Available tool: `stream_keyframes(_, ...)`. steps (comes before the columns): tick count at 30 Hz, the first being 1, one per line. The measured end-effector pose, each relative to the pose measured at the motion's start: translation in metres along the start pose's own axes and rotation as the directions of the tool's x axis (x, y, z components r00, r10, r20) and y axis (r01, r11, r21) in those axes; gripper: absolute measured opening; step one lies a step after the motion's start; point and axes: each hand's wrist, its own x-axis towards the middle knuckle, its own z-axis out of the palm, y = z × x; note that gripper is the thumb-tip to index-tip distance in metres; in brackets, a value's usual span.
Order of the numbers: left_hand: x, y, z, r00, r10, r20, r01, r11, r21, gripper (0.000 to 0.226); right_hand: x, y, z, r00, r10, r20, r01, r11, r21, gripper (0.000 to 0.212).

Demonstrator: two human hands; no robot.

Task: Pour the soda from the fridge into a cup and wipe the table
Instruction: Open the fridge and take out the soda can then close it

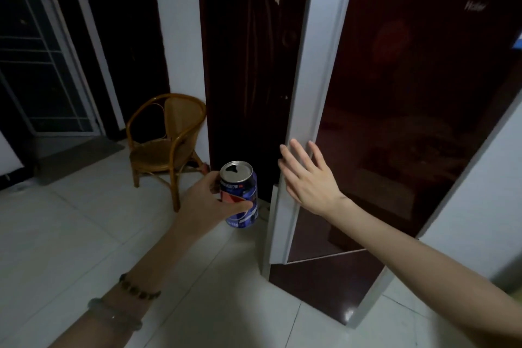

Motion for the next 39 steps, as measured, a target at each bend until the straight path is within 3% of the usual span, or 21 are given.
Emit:
stream_keyframes(10,0.135,-0.030,-0.005,0.993,0.075,0.089,-0.074,0.997,-0.014,0.066,0.070,0.016,0.102,0.996,0.047,-0.074,-0.049,0.998,-0.026,0.042)
stream_keyframes(26,0.302,-0.072,0.026,0.983,0.085,0.161,-0.084,0.996,-0.016,0.058,0.130,0.058,0.224,0.990,0.141,0.021,-0.136,0.978,-0.158,0.042)
stream_keyframes(39,0.430,-0.082,0.039,0.879,0.234,0.415,-0.200,0.972,-0.124,0.066,0.151,0.084,0.277,0.957,0.246,0.153,-0.201,0.945,-0.259,0.050)
